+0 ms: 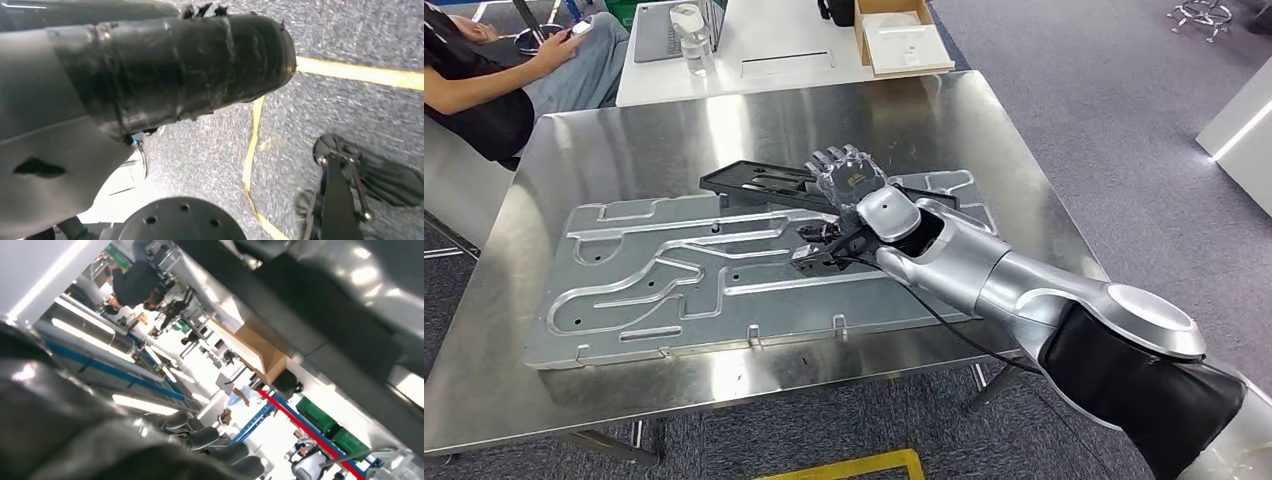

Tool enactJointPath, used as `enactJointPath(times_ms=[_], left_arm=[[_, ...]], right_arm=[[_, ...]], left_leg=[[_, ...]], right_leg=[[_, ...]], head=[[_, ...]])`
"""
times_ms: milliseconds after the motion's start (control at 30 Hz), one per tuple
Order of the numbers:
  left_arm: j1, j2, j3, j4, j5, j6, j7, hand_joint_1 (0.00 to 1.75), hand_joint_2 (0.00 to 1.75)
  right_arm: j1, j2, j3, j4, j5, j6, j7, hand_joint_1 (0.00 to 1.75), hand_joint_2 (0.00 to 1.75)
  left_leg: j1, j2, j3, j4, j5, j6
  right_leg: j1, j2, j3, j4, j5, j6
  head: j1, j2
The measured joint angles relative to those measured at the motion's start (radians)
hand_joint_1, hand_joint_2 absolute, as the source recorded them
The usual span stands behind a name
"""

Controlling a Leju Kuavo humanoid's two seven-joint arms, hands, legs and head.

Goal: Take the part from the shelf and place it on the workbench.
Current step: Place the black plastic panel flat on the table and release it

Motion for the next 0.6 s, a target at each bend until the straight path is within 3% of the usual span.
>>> enactJointPath(times_ms=[33, 67, 100, 167, 233, 300, 333, 367, 467, 500, 533, 600], left_arm=[[0.0, 0.0, 0.0, 0.0, 0.0, 0.0, 0.0, 0.0, 0.0], [-0.001, 0.0, 0.0, 0.0, 0.0, 0.0, 0.0, 0.0, 0.0], [-0.001, 0.0, 0.0, 0.0, 0.0, 0.0, 0.0, 0.0, 0.0], [-0.001, 0.0, 0.0, 0.0, 0.0, 0.0, 0.0, 0.0, 0.0], [-0.001, 0.001, 0.0, 0.0, 0.0, 0.0, 0.0, 0.0, 0.0], [0.001, 0.001, 0.0, 0.0, 0.0, 0.0, 0.002, 0.0, 0.0], [0.002, 0.001, 0.0, 0.0, 0.001, -0.001, 0.004, 0.0, 0.0], [0.003, 0.001, 0.0, 0.0, 0.002, -0.001, 0.005, 0.0, 0.0], [0.003, -0.001, 0.0, 0.0, 0.005, -0.001, 0.008, 0.0, 0.0], [0.003, 0.0, 0.0, 0.0, 0.006, 0.0, 0.009, 0.0, 0.0], [0.003, 0.0, 0.0, 0.0, 0.006, 0.0, 0.009, 0.0, 0.0], [0.003, 0.0, 0.0, 0.0, 0.008, 0.0, 0.01, 0.0, 0.0]], right_arm=[[0.001, -0.002, 0.0, -0.001, 0.0, 0.0, 0.0, 0.0, 0.0], [0.001, -0.003, 0.0, -0.002, 0.0, 0.0, 0.0, 0.0, 0.0], [0.001, -0.004, 0.0, -0.003, 0.0, 0.0, 0.0, 0.0, 0.0], [-0.001, -0.005, 0.0, -0.006, 0.0, 0.0, 0.0, 0.0, 0.0], [-0.002, -0.005, 0.0, -0.013, 0.0, 0.0, 0.001, 0.0, 0.0], [-0.001, -0.007, 0.0, -0.016, 0.0, 0.001, 0.002, 0.0, 0.0], [0.0, -0.008, 0.0, -0.016, 0.0, 0.002, 0.003, 0.0, 0.0], [0.0, -0.008, 0.0, -0.017, 0.0, 0.003, 0.003, 0.0, 0.0], [0.0, -0.009, 0.0, -0.022, 0.0, 0.004, 0.004, 0.0, 0.0], [0.0, -0.009, 0.0, -0.023, 0.0, 0.006, 0.004, 0.0, 0.0], [0.001, -0.01, 0.0, -0.023, 0.0, 0.007, 0.004, 0.0, 0.0], [0.002, -0.01, 0.0, -0.024, 0.0, 0.01, 0.005, 0.0, 0.0]], left_leg=[[-0.001, 0.0, -0.012, 0.003, 0.007, 0.0], [-0.001, 0.0, -0.024, 0.007, 0.013, 0.0], [0.0, 0.0, -0.036, 0.012, 0.018, -0.002], [-0.002, -0.001, -0.06, 0.029, 0.026, -0.008], [-0.004, -0.003, -0.074, 0.04, 0.035, -0.018], [-0.004, -0.005, -0.079, 0.041, 0.048, -0.029], [-0.001, -0.006, -0.083, 0.047, 0.044, -0.035], [0.0, -0.007, -0.09, 0.066, 0.021, -0.042], [0.004, -0.007, -0.121, 0.212, -0.118, -0.058], [0.005, -0.007, -0.129, 0.266, -0.151, -0.06], [0.006, -0.007, -0.128, 0.303, -0.164, -0.06], [0.005, -0.007, -0.085, 0.289, -0.129, -0.056]], right_leg=[[0.0, 0.0, -0.003, 0.035, -0.009, 0.001], [-0.001, 0.0, 0.014, 0.032, 0.004, 0.001], [-0.002, 0.0, 0.049, -0.008, 0.029, 0.001], [-0.003, 0.0, 0.139, -0.139, 0.058, -0.002], [0.0, 0.001, 0.183, -0.214, 0.057, -0.011], [0.004, 0.002, 0.178, -0.222, 0.066, -0.026], [0.003, 0.001, 0.173, -0.225, 0.073, -0.033], [0.001, 0.0, 0.166, -0.228, 0.084, -0.04], [0.0, -0.001, 0.131, -0.232, 0.118, -0.054], [0.001, -0.001, 0.116, -0.232, 0.128, -0.055], [0.001, -0.001, 0.101, -0.231, 0.139, -0.054], [0.002, -0.001, 0.072, -0.229, 0.16, -0.052]], head=[[0.0, 0.0], [0.0, 0.0], [0.0, 0.0], [0.0, 0.0], [-0.001, 0.0], [0.0, 0.0], [0.001, 0.0], [0.0, 0.0], [-0.005, 0.0], [-0.005, 0.0], [-0.005, 0.0], [-0.005, 0.0]])
